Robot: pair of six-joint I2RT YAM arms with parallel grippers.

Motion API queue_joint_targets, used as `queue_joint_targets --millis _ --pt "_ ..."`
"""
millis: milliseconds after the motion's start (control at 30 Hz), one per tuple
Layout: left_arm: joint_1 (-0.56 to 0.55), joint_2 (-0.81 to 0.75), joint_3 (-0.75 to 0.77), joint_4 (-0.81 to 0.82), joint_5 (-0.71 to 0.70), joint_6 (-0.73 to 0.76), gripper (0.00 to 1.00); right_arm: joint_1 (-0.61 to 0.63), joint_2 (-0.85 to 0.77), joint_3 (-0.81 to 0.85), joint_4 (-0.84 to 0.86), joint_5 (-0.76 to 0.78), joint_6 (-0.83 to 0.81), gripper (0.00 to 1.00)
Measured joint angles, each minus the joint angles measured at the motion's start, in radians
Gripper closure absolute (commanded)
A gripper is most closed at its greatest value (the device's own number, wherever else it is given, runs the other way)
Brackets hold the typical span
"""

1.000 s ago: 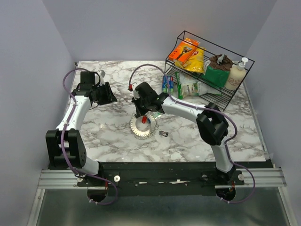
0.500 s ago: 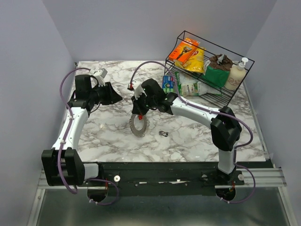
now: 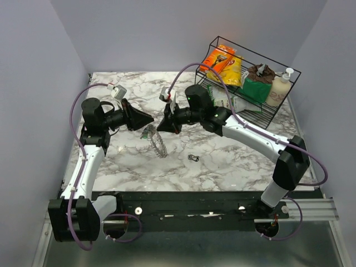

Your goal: Put the keys on the keyring

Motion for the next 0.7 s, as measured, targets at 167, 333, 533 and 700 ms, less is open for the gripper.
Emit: queue_joint_targets --millis 167,333,533,700 --pt "0.000 -0.021 -0.060 0.275 0.097 -0.182 0.59 -0.027 -0.061 -0.002 0.016 -0.087 -0.002 0.99" --pt "0.000 -0.023 -0.101 0.595 0.154 -0.412 0.59 -0.043 -0.095 -0.013 0.031 -0.156 0.000 0.99" --pt "0.000 -0.017 -0.102 0.879 0.185 -0.614 0.63 -0.043 -0.130 -0.023 0.043 -0.227 0.006 0.99" --pt "-0.003 0.006 -0.102 1.035 0.201 -0.725 0.63 -0.044 -0.148 -0.023 0.068 -0.272 0.018 0.99"
